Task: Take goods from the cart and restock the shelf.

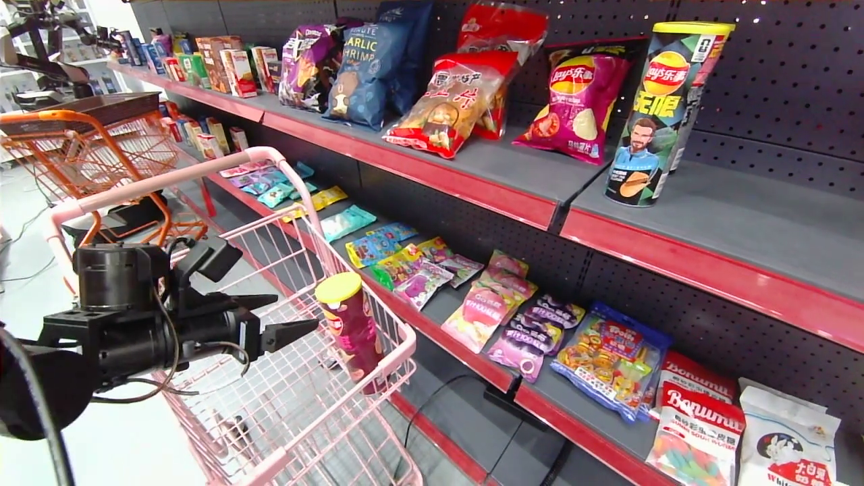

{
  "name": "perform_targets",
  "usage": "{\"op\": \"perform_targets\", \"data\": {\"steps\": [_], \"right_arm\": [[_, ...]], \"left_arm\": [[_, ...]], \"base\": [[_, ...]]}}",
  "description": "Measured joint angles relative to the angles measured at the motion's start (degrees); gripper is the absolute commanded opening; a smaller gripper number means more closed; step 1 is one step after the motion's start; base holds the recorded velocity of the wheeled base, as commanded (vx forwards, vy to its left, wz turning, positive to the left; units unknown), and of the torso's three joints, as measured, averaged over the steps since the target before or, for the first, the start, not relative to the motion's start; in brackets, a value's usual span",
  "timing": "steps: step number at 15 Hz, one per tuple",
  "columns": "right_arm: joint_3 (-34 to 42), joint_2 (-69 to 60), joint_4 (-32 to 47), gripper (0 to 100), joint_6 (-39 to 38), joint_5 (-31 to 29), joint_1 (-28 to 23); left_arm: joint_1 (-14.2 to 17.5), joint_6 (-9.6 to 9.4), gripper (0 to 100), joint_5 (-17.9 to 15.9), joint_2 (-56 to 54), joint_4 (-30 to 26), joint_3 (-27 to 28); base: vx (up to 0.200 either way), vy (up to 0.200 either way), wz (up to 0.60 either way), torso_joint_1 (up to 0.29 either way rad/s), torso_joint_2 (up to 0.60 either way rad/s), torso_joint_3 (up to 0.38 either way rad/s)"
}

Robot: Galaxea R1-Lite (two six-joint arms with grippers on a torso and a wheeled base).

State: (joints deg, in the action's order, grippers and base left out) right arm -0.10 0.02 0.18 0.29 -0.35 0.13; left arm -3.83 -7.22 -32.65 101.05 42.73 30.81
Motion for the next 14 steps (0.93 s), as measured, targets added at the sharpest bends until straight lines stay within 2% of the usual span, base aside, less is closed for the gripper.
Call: {"op": "perform_targets", "data": {"steps": [3,9,14], "right_arm": [[0.0,0.0,0.0,100,0.0,0.0,0.0],[0.0,0.0,0.0,100,0.0,0.0,0.0],[0.0,0.0,0.0,100,0.0,0.0,0.0]], "left_arm": [[-0.4,0.46,100,0.2,8.0,10.2,-0.2],[-2.8,0.68,100,-0.3,17.4,12.8,4.3],[-7.1,2.51,100,0.5,20.8,12.8,8.7]], "base": [[0.000,0.000,0.00,0.000,0.00,0.000],[0.000,0.000,0.00,0.000,0.00,0.000],[0.000,0.000,0.00,0.000,0.00,0.000]]}}
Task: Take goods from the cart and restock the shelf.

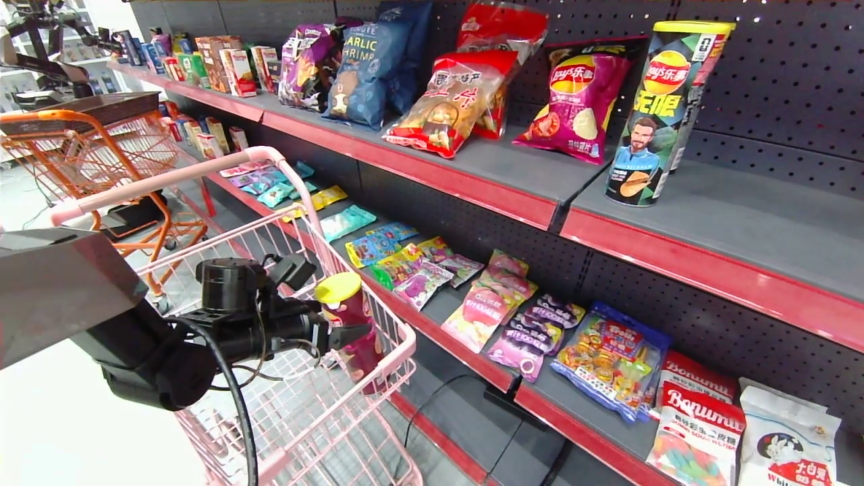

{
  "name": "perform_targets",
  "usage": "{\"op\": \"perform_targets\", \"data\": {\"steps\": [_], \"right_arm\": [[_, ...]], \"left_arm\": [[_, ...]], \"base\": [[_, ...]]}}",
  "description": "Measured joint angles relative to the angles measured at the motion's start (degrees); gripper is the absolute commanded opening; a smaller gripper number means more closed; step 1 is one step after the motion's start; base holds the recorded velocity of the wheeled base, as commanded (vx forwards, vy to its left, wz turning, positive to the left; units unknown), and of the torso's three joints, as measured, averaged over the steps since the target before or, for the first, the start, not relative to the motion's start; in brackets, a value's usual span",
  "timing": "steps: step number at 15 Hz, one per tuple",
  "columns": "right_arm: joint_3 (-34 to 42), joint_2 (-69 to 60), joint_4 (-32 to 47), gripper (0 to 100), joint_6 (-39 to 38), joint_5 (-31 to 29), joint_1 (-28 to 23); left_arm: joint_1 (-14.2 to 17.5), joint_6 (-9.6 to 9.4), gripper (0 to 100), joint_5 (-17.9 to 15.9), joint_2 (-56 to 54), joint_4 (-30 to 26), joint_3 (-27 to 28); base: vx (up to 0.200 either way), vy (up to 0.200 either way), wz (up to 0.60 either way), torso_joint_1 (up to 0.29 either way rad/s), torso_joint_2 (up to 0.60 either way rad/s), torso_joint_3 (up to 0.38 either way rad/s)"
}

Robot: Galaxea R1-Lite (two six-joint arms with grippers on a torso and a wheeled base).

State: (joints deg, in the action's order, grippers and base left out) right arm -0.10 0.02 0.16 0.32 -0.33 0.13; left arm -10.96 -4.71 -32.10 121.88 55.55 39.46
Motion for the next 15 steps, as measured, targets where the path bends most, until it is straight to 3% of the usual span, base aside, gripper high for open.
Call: {"op": "perform_targets", "data": {"steps": [3,4,11,15], "right_arm": [[0.0,0.0,0.0,100,0.0,0.0,0.0],[0.0,0.0,0.0,100,0.0,0.0,0.0],[0.0,0.0,0.0,100,0.0,0.0,0.0],[0.0,0.0,0.0,100,0.0,0.0,0.0]], "left_arm": [[-0.6,0.00,100,1.4,1.4,0.0,1.7],[-0.6,-0.02,0,1.9,1.9,0.0,2.3],[-0.7,0.04,0,2.5,3.7,0.7,2.9],[-0.4,1.89,0,3.8,-3.0,-1.4,0.0]], "base": [[0.000,0.000,0.00,0.000,0.00,0.000],[0.000,0.000,0.00,0.000,0.00,0.000],[0.000,0.000,0.00,0.000,0.00,0.000],[0.000,0.000,0.00,0.000,0.00,0.000]]}}
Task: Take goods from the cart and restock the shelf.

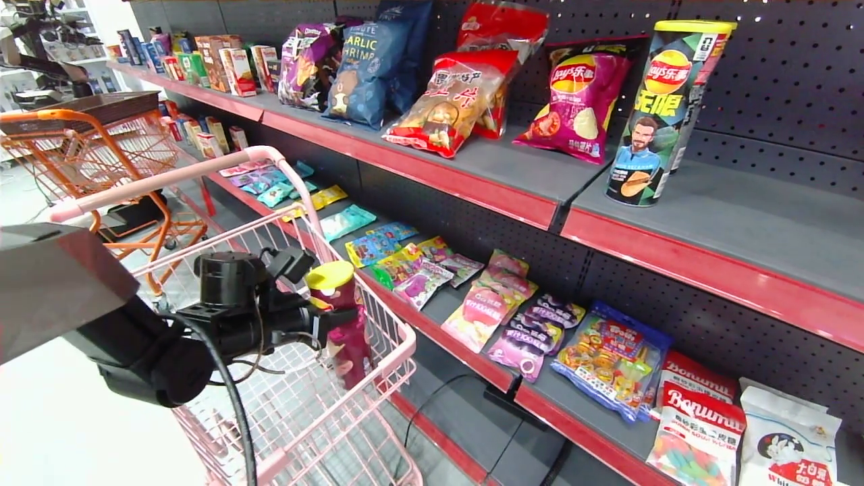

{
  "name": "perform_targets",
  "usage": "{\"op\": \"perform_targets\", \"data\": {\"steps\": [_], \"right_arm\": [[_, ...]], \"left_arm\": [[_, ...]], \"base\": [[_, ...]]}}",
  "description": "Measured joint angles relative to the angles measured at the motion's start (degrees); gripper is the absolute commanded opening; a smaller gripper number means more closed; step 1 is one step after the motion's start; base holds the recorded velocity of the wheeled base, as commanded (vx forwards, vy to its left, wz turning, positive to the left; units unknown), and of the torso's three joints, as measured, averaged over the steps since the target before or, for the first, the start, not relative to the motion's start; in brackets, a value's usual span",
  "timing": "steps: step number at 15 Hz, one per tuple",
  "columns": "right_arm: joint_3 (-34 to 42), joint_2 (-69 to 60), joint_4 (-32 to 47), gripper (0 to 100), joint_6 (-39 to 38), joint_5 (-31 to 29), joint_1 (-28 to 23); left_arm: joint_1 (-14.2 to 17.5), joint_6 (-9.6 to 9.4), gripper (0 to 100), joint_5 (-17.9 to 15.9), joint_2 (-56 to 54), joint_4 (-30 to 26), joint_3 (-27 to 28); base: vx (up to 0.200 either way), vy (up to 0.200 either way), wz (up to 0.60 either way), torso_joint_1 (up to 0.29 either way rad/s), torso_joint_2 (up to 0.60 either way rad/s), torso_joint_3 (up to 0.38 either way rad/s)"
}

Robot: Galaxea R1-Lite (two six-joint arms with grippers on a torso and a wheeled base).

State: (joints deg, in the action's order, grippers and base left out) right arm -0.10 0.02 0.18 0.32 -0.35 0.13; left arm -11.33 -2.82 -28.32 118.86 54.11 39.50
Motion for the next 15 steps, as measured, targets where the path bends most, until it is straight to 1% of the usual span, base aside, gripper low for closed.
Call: {"op": "perform_targets", "data": {"steps": [1,3,6,7,9,10,11,12,13,15], "right_arm": [[0.0,0.0,0.0,100,0.0,0.0,0.0],[0.0,0.0,0.0,100,-0.1,0.0,0.0],[0.0,0.0,0.0,100,-0.2,0.0,0.0],[0.0,0.0,0.0,100,-0.2,0.0,0.0],[0.0,0.0,0.0,100,-0.1,0.0,0.0],[0.0,0.0,0.0,100,-0.1,0.0,0.0],[0.0,0.0,0.0,100,-0.2,-0.1,0.0],[0.0,0.0,0.0,100,-0.1,0.0,0.0],[0.0,0.0,0.0,100,-0.1,-0.1,0.0],[0.0,0.0,0.0,100,-0.2,-0.1,0.0]], "left_arm": [[0.1,0.35,0,1.0,-4.3,-2.7,-0.7],[0.2,0.90,0,2.5,-15.1,-10.5,-1.6],[0.5,0.96,0,5.2,-35.3,-26.7,-2.5],[0.6,0.94,0,6.8,-42.7,-31.7,-3.0],[1.1,0.24,0,11.8,-55.4,-39.0,-4.7],[1.6,-0.41,0,16.2,-61.2,-41.5,-6.0],[2.0,-0.84,0,20.5,-66.0,-42.8,-7.2],[2.4,-1.19,0,23.2,-70.3,-43.6,-8.6],[2.7,-1.50,0,24.5,-74.8,-44.3,-10.3],[2.9,-1.85,0,25.0,-82.6,-47.2,-12.8]], "base": [[0.000,0.000,0.00,0.000,0.00,0.000],[0.000,0.000,0.00,0.000,0.00,0.000],[0.000,0.000,0.00,0.000,0.00,0.000],[0.000,0.000,0.00,0.000,0.00,0.000],[0.000,0.000,0.00,0.018,-0.07,-0.047],[0.000,0.000,0.00,0.100,-0.32,-0.198],[0.000,0.000,0.00,0.139,-0.42,-0.271],[0.000,0.000,0.00,0.149,-0.47,-0.305],[0.000,0.000,0.00,0.168,-0.51,-0.305],[0.000,0.000,0.00,0.198,-0.53,-0.327]]}}
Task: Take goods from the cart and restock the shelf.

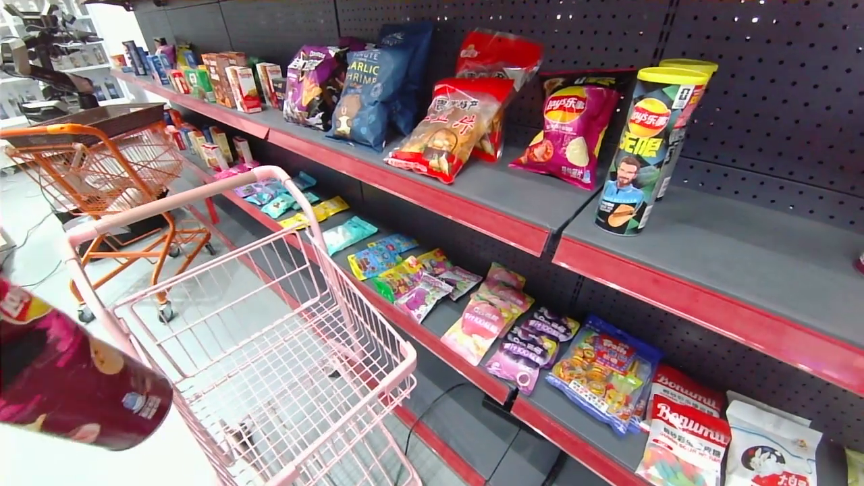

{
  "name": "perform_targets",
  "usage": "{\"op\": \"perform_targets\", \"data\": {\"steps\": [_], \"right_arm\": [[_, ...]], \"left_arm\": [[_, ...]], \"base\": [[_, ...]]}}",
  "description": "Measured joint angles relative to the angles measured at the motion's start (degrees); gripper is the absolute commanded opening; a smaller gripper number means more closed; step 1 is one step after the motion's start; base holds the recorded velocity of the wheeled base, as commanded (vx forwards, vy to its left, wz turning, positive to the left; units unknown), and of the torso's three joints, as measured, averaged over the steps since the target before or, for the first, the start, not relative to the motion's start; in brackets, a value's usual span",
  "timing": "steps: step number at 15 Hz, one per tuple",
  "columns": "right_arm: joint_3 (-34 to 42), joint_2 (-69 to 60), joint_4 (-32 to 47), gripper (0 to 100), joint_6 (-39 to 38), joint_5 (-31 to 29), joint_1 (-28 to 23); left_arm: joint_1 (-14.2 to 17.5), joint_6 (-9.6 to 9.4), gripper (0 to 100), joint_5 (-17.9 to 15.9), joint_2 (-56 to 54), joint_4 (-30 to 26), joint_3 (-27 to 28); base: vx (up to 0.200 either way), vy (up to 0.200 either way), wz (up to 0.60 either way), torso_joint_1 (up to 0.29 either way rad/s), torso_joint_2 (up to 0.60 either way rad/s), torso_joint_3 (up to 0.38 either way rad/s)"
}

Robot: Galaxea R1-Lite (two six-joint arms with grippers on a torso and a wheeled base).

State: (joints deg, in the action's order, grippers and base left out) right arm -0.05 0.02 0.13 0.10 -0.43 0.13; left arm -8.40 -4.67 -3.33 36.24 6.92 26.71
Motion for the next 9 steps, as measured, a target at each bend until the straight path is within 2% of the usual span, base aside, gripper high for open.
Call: {"op": "perform_targets", "data": {"steps": [2,6,9], "right_arm": [[0.0,0.0,0.0,100,0.0,0.0,0.0],[0.0,0.0,0.0,100,0.0,0.0,0.0],[-0.1,0.0,0.0,100,0.0,0.0,0.0]], "left_arm": [[0.0,-0.04,0,0.3,-6.8,-3.6,-0.9],[0.1,-0.20,0,0.5,-19.1,-15.3,0.0],[0.1,-0.34,0,0.6,-24.1,-16.8,0.2]], "base": [[0.000,0.000,0.00,0.215,-0.57,-0.352],[0.000,0.000,0.00,0.245,-0.60,-0.360],[0.000,0.000,0.00,0.188,-0.46,-0.268]]}}
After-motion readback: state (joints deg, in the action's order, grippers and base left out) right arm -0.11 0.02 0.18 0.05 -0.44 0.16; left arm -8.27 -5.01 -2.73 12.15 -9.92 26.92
